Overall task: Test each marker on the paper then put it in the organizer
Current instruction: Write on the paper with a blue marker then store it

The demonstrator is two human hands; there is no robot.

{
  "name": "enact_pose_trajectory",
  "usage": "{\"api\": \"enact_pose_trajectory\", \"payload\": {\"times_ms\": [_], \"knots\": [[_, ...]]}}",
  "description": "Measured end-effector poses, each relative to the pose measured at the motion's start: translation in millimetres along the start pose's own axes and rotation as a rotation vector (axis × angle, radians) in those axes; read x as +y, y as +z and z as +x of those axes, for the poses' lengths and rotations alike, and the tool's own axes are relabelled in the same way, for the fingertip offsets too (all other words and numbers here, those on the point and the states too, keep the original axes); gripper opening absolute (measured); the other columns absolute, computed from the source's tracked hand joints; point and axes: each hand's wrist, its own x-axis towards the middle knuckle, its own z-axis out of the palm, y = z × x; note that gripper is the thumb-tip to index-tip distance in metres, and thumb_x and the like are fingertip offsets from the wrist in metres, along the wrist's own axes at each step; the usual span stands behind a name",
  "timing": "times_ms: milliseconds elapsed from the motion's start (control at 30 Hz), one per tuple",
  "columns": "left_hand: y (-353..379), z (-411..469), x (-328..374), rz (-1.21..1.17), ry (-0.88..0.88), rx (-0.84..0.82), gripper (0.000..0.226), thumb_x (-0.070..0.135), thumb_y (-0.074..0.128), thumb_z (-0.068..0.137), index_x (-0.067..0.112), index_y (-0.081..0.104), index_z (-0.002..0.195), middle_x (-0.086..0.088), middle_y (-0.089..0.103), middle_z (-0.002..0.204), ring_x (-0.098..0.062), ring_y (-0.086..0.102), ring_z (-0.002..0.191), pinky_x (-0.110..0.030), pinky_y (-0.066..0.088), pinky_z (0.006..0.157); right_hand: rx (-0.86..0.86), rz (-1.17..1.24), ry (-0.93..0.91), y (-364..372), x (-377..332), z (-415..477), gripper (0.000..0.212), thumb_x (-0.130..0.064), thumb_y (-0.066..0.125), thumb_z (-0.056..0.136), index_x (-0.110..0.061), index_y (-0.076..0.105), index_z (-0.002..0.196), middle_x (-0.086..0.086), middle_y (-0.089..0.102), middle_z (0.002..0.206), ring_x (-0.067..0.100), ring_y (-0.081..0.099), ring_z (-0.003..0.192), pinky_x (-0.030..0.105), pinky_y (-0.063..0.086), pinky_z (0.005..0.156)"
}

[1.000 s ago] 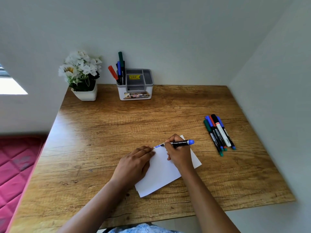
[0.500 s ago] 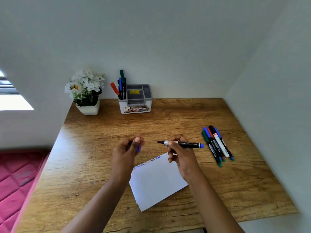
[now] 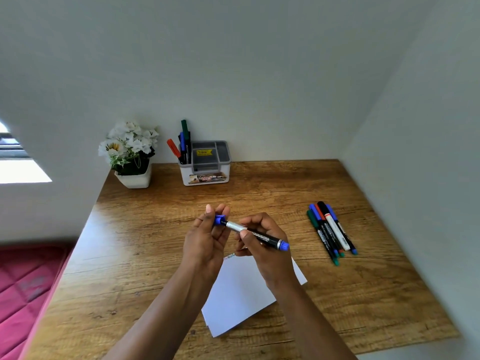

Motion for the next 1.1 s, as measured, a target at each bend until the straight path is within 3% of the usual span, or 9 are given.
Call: {"api": "enact_pose_trajectory", "payload": {"times_ms": [233,367,467,567,633,767,967,1033,1100], "knots": [[0,-12,-2,0.019,0.079,-0.134,0.025,0.020,0.042,0.099,0.008,0.063,0.104,-0.010,0.069,0.111,-0.017,0.065,0.106,-0.026,0.058,0.074,0.014,0.008,-0.036,0,-3,3,0.013,-0.027,0.069,0.079,-0.026,0.057,0.078,0.017,0.065,0.081,0.021,0.067,0.066,0.033,0.057,0.058],[3,-18,-4,-0.039,0.127,-0.204,0.025,0.020,0.041,0.097,0.008,0.063,0.102,-0.009,0.069,0.111,-0.017,0.065,0.107,-0.026,0.058,0.068,0.101,0.099,-0.042,6,-7,1,0.017,-0.016,0.070,0.083,-0.011,0.055,0.078,0.017,0.067,0.074,0.021,0.068,0.061,0.030,0.057,0.058],[3,-17,-8,-0.036,0.180,-0.233,0.026,0.025,0.046,0.088,0.009,0.061,0.102,-0.009,0.067,0.117,-0.018,0.062,0.112,-0.023,0.055,0.062,0.236,0.277,0.114,19,-17,-1,0.015,-0.015,0.066,0.085,-0.005,0.059,0.078,0.013,0.068,0.064,0.020,0.065,0.054,0.028,0.056,0.055],[-2,-13,-11,0.006,0.244,-0.265,0.025,0.022,0.045,0.087,0.006,0.058,0.103,-0.008,0.066,0.119,-0.018,0.059,0.116,-0.030,0.056,0.083,0.278,0.472,0.375,19,-21,2,0.017,-0.021,0.066,0.085,-0.004,0.066,0.084,0.011,0.068,0.062,0.017,0.064,0.049,0.024,0.054,0.048],[-9,-8,-11,0.012,0.286,-0.280,0.021,0.018,0.045,0.089,0.006,0.057,0.101,-0.008,0.068,0.115,-0.019,0.060,0.116,-0.033,0.051,0.093,0.192,0.483,0.507,13,-22,5,0.025,-0.031,0.066,0.084,-0.007,0.070,0.085,0.010,0.071,0.065,0.016,0.067,0.054,0.024,0.054,0.050],[-22,14,-3,0.042,0.336,-0.226,0.020,0.025,0.056,0.083,0.012,0.065,0.095,-0.006,0.071,0.105,-0.023,0.061,0.113,-0.027,0.055,0.081,0.025,0.267,0.468,-9,-21,15,0.045,-0.051,0.059,0.078,-0.013,0.071,0.097,0.010,0.075,0.088,0.019,0.070,0.075,0.033,0.056,0.065],[-33,43,19,0.342,0.396,-0.324,0.061,0.055,0.080,0.062,0.010,0.065,0.100,-0.009,0.069,0.111,-0.020,0.063,0.110,-0.025,0.052,0.084,-0.280,-0.104,0.419,-26,-24,46,0.014,-0.019,0.071,0.082,-0.012,0.074,0.093,0.006,0.075,0.077,0.013,0.068,0.073,0.027,0.055,0.073],[-33,55,27,0.422,0.441,-0.354,0.054,0.051,0.076,0.070,0.013,0.064,0.105,-0.008,0.068,0.113,-0.020,0.061,0.111,-0.025,0.051,0.086,-0.359,-0.262,0.419,-24,-25,62,0.012,-0.021,0.071,0.082,-0.016,0.073,0.093,0.003,0.075,0.082,0.011,0.068,0.080,0.023,0.050,0.074],[-33,71,34,0.457,0.502,-0.301,0.035,0.031,0.067,0.084,0.014,0.060,0.114,-0.007,0.066,0.114,-0.018,0.060,0.111,-0.024,0.050,0.087,-0.338,-0.342,0.409,-22,-26,83,0.014,-0.019,0.070,0.083,-0.018,0.070,0.097,0.003,0.075,0.092,0.015,0.068,0.091,0.024,0.049,0.074]]}}
